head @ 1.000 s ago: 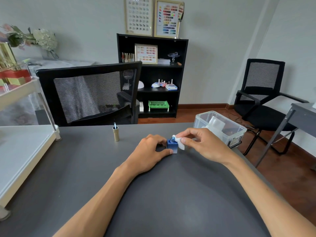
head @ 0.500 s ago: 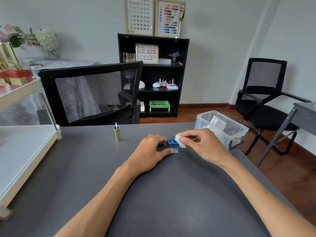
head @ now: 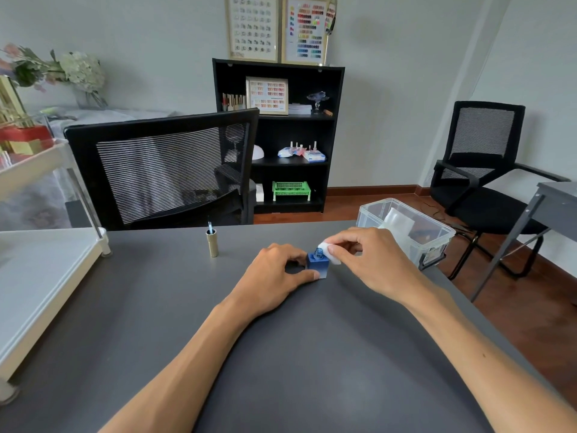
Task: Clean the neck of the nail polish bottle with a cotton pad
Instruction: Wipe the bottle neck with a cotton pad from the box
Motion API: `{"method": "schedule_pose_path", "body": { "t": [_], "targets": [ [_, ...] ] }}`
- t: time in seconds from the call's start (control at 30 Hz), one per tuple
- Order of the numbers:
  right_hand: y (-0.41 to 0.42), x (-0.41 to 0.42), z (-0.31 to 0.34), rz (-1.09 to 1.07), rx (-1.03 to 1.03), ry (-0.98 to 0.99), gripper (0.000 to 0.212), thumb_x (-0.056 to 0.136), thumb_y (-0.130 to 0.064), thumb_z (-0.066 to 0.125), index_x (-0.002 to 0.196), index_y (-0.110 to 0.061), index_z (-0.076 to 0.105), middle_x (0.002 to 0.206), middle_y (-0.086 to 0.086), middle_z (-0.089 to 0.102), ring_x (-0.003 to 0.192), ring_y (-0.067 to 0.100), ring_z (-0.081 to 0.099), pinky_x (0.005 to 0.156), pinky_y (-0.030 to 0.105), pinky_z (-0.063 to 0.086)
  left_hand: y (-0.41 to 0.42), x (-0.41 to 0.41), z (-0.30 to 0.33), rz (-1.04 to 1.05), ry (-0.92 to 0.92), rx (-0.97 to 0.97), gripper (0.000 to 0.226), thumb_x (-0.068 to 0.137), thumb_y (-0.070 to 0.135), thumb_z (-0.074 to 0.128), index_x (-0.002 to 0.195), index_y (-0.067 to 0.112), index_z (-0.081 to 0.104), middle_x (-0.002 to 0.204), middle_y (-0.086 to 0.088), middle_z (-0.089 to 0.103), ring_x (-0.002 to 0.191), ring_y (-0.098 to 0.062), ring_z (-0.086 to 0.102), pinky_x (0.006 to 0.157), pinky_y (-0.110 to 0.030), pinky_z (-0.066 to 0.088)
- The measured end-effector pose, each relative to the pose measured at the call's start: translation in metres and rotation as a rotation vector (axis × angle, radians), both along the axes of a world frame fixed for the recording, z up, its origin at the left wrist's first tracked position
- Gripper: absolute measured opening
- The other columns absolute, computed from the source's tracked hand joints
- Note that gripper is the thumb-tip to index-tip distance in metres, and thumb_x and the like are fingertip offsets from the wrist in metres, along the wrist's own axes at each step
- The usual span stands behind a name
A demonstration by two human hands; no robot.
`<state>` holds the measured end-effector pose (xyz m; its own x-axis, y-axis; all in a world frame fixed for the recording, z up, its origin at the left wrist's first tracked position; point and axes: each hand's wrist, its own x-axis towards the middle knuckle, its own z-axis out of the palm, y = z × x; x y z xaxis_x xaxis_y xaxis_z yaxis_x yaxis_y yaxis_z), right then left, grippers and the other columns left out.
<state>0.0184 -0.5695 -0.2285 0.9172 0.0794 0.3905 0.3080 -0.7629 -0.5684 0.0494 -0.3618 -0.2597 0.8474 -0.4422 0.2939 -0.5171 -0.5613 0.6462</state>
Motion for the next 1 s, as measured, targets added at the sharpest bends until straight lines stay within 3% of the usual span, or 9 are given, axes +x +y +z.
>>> {"method": "schedule_pose_path", "body": {
  "t": [0.23, 0.37, 0.6, 0.8, 1.0],
  "targets": [
    [0.002, -0.012, 0.007, -0.012, -0.064, -0.033, 0.016, 0.091, -0.036, 0.069, 0.095, -0.026, 0.08, 0.081, -0.015, 0.075, 0.074, 0.001, 0.067, 0.069, 0.02, 0.057, -0.001, -0.002, 0.001, 0.008, -0.023, 0.02, 0.024, 0.088, 0.046, 0.069, 0.095, 0.023, 0.071, 0.094, 0.01, 0.064, 0.091, -0.01, 0.057, 0.083, -0.036, 0.052],
    [0.006, -0.019, 0.011, -0.034, -0.11, -0.044, 0.015, 0.089, -0.037, 0.069, 0.089, -0.026, 0.08, 0.075, -0.015, 0.072, 0.07, 0.001, 0.066, 0.062, 0.016, 0.053, -0.002, -0.004, 0.001, 0.026, -0.047, 0.028, 0.027, 0.087, 0.05, 0.069, 0.095, 0.023, 0.071, 0.094, 0.01, 0.065, 0.089, -0.01, 0.057, 0.08, -0.033, 0.051],
    [0.009, -0.013, 0.01, -0.024, -0.147, -0.054, 0.016, 0.096, -0.027, 0.064, 0.094, -0.024, 0.08, 0.089, -0.008, 0.077, 0.079, 0.01, 0.066, 0.073, 0.033, 0.057, -0.003, -0.007, 0.003, 0.051, -0.065, 0.037, 0.028, 0.087, 0.048, 0.069, 0.095, 0.022, 0.071, 0.097, 0.008, 0.067, 0.092, -0.013, 0.057, 0.083, -0.036, 0.051],
    [0.006, -0.001, 0.009, -0.005, -0.11, 0.016, 0.017, 0.098, -0.023, 0.063, 0.103, -0.022, 0.079, 0.102, -0.007, 0.077, 0.089, 0.008, 0.066, 0.078, 0.021, 0.05, -0.004, -0.006, 0.003, 0.041, -0.057, 0.027, 0.028, 0.088, 0.046, 0.07, 0.096, 0.019, 0.072, 0.095, 0.005, 0.067, 0.092, -0.014, 0.057, 0.084, -0.037, 0.05],
    [0.005, -0.009, 0.009, -0.039, -0.119, 0.004, 0.014, 0.095, -0.03, 0.067, 0.097, -0.026, 0.08, 0.09, -0.009, 0.077, 0.079, 0.007, 0.067, 0.073, 0.029, 0.057, -0.004, -0.008, 0.004, 0.047, -0.014, -0.019, 0.027, 0.086, 0.044, 0.072, 0.098, 0.019, 0.075, 0.095, 0.004, 0.067, 0.091, -0.015, 0.059, 0.083, -0.036, 0.051]
  ]
}}
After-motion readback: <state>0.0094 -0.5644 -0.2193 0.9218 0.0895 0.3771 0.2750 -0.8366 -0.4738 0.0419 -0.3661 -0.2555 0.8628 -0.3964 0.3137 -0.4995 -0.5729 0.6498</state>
